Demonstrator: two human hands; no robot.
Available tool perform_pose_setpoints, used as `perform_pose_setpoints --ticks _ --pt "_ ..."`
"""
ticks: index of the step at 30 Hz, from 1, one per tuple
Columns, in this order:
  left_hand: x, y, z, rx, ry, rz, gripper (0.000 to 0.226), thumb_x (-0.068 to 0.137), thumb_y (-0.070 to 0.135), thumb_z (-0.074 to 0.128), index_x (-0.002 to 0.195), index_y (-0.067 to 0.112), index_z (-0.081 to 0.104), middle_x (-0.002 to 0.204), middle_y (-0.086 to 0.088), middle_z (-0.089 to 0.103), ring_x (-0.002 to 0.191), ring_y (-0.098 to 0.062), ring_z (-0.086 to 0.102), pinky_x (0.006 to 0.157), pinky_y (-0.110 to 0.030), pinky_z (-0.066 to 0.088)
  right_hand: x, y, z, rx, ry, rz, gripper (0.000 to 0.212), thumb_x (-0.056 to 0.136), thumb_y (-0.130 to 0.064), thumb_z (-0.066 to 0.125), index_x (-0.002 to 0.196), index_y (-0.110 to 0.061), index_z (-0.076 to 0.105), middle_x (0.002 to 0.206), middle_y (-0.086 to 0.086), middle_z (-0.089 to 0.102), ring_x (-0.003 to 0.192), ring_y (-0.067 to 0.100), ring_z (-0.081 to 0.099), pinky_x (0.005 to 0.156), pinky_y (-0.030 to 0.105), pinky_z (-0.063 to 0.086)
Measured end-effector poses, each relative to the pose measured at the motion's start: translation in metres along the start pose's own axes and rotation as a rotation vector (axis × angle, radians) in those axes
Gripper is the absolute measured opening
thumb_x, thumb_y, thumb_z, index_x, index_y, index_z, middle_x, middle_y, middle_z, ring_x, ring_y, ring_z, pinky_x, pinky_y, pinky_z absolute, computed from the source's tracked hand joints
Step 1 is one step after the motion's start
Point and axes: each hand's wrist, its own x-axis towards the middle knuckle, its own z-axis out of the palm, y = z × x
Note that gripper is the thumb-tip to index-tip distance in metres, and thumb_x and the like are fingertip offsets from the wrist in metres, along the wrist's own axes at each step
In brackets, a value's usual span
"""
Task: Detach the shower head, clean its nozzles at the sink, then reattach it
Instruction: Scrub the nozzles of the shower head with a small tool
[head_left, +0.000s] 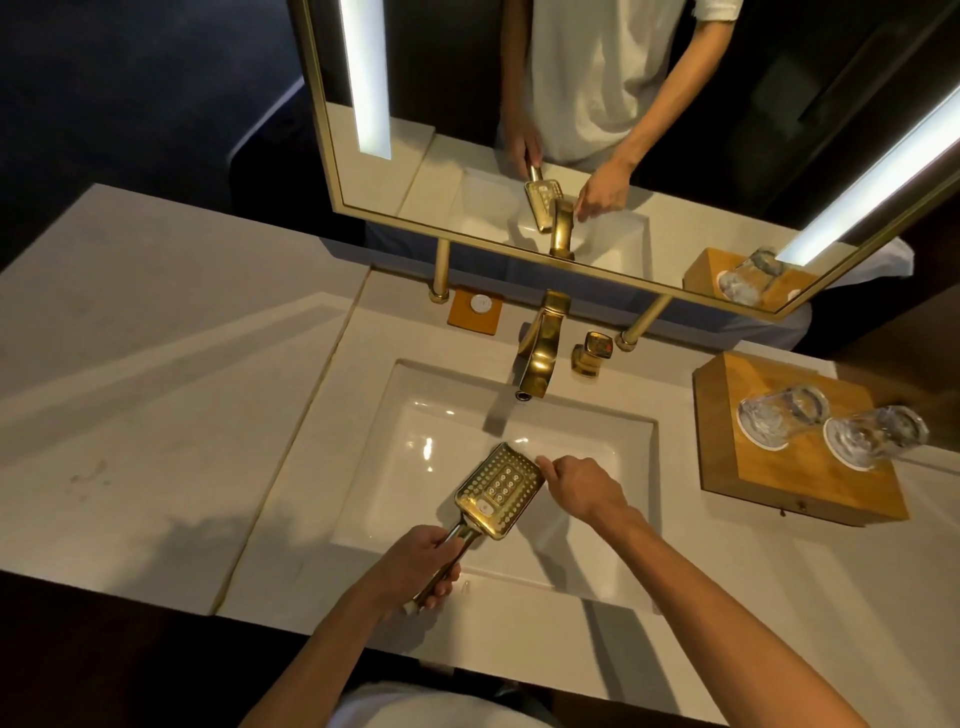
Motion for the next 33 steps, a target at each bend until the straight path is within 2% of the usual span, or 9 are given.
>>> perform_pose_setpoints --ticks 3,6,10,13,20,23,26,30,33 --pt "0.001 -0.001 0.0 -0.004 0.007 -0.004 0.021 0.1 0.023 0.046 0.087 0.008 0.053 0.068 -0.005 0.056 0.048 -0.013 0.049 0.041 -0.025 0.04 -0.025 -0.012 0.019 -0.015 -0.068 -0.111 0.057 0.101 -0.059 0.02 0.087 -0.02 0.06 0.088 0.006 0.064 0.084 0.026 0.065 0.079 0.039 0.055" --pt "0.002 -0.003 0.001 -0.014 0.001 -0.015 0.021 0.1 0.023 0.047 0.085 0.009 0.051 0.068 -0.006 0.056 0.048 -0.013 0.048 0.042 -0.024 0.039 -0.049 -0.022 0.029 -0.135 -0.081 -0.249 0.058 0.101 -0.058 0.019 0.086 -0.02 0.06 0.081 0.002 0.057 0.074 0.022 0.058 0.069 0.035 0.051" --pt "0.001 -0.002 0.002 -0.004 -0.012 -0.008 0.021 0.1 0.024 0.046 0.086 0.009 0.051 0.069 -0.006 0.056 0.049 -0.013 0.048 0.042 -0.024 0.04 -0.019 -0.013 0.006 -0.109 -0.03 -0.157 0.055 0.101 -0.059 0.018 0.075 -0.024 0.052 0.082 0.004 0.062 0.076 0.023 0.061 0.076 0.038 0.055" --pt "0.002 0.0 0.003 0.014 -0.012 -0.004 0.02 0.1 0.023 0.046 0.088 0.008 0.052 0.069 -0.006 0.056 0.049 -0.013 0.048 0.042 -0.025 0.04 0.004 0.002 -0.005 -0.069 0.011 -0.019 0.054 0.101 -0.058 0.019 0.084 -0.022 0.055 0.092 0.006 0.065 0.081 0.024 0.058 0.078 0.037 0.052" --pt "-0.001 0.002 -0.003 0.043 0.006 -0.005 0.02 0.1 0.022 0.045 0.087 0.009 0.051 0.068 -0.005 0.056 0.047 -0.012 0.048 0.041 -0.025 0.04 -0.007 -0.016 0.005 -0.115 -0.143 -0.149 0.051 0.101 -0.058 0.022 0.085 -0.022 0.054 0.086 0.003 0.059 0.081 0.022 0.06 0.076 0.036 0.051" --pt "0.0 0.002 -0.003 0.045 0.013 -0.01 0.02 0.1 0.022 0.046 0.088 0.008 0.052 0.068 -0.005 0.057 0.048 -0.012 0.049 0.041 -0.025 0.04 0.011 -0.012 -0.012 -0.149 -0.1 -0.104 0.056 0.102 -0.057 0.022 0.09 -0.017 0.06 0.095 0.008 0.064 0.086 0.024 0.059 0.078 0.036 0.05" --pt "0.001 0.004 -0.003 0.054 0.021 -0.004 0.02 0.1 0.022 0.046 0.087 0.008 0.053 0.068 -0.006 0.058 0.048 -0.012 0.049 0.042 -0.025 0.04 0.026 -0.008 -0.02 -0.173 -0.032 -0.028 0.058 0.103 -0.054 0.024 0.107 -0.013 0.064 0.11 0.012 0.067 0.097 0.028 0.062 0.076 0.035 0.045" --pt "0.001 0.003 -0.004 0.07 0.025 -0.011 0.02 0.1 0.021 0.045 0.089 0.007 0.054 0.07 -0.007 0.058 0.048 -0.013 0.049 0.042 -0.025 0.04 0.022 -0.017 -0.007 -0.17 -0.09 -0.078 0.059 0.102 -0.054 0.024 0.107 -0.011 0.064 0.11 0.011 0.067 0.09 0.026 0.058 0.077 0.035 0.047" --pt "0.0 0.002 -0.004 0.06 0.022 -0.009 0.02 0.1 0.021 0.045 0.09 0.006 0.053 0.07 -0.008 0.056 0.047 -0.013 0.048 0.042 -0.025 0.04 0.022 -0.021 -0.013 -0.216 -0.092 -0.101 0.058 0.103 -0.053 0.025 0.11 -0.011 0.064 0.111 0.011 0.066 0.098 0.027 0.061 0.078 0.036 0.047"
